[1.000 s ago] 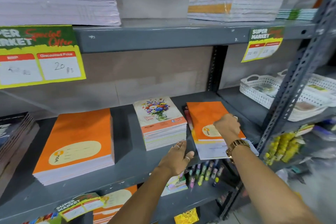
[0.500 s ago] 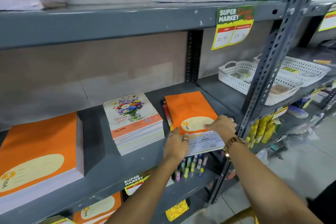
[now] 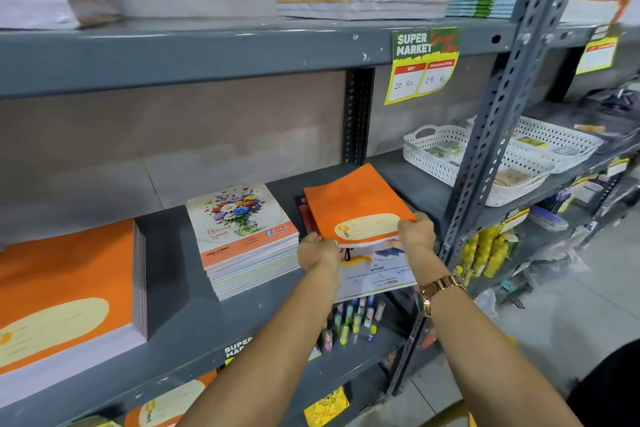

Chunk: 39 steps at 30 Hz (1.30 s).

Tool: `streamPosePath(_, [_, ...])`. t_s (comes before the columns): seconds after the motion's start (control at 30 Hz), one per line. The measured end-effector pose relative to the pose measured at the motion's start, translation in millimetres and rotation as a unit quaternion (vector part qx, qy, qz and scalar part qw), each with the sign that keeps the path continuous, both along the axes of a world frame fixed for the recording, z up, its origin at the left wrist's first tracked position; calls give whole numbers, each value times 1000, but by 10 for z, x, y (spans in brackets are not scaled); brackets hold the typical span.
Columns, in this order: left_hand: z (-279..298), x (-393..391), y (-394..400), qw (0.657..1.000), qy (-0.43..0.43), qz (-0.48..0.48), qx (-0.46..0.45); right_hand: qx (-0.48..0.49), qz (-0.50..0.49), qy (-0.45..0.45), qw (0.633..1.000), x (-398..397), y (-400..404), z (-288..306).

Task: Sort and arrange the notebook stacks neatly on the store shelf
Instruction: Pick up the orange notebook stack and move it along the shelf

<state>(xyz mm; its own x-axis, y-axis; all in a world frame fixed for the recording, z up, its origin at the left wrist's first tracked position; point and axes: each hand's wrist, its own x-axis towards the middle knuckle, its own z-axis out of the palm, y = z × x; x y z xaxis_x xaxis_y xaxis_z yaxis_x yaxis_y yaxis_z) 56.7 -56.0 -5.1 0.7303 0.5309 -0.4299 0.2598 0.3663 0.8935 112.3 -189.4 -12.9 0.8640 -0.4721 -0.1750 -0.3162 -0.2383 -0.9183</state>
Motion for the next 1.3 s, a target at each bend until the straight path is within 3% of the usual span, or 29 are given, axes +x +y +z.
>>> streamPosePath(0.13, [180, -88, 148, 999, -28, -6, -35, 74, 2, -42, 996, -136, 129, 232])
streamPosePath(0.33, [600, -469, 656, 989, -101, 18, -106, 111, 43, -93, 989, -372, 626, 583])
streamPosePath(0.47, [714, -768, 1139, 989, -110, 50, -88, 175, 83, -110, 975, -595, 1143, 713])
streamPosePath(0.73, [681, -1460, 2128, 976, -136, 168, -34, 299, 198, -51, 932, -1158, 2256, 687])
streamPosePath(0.93, [456, -1943, 2853, 971, -89, 220, 17, 314, 273, 9, 909, -1537, 2988, 503])
streamPosePath(1.13, [294, -2204, 3332, 973, -41, 219, 65, 285, 284, 48, 914, -1739, 3445, 320])
streamPosePath(1.3, [194, -2358, 3450, 970, 14, 190, 150, 202, 295, 58, 932, -1854, 3561, 120])
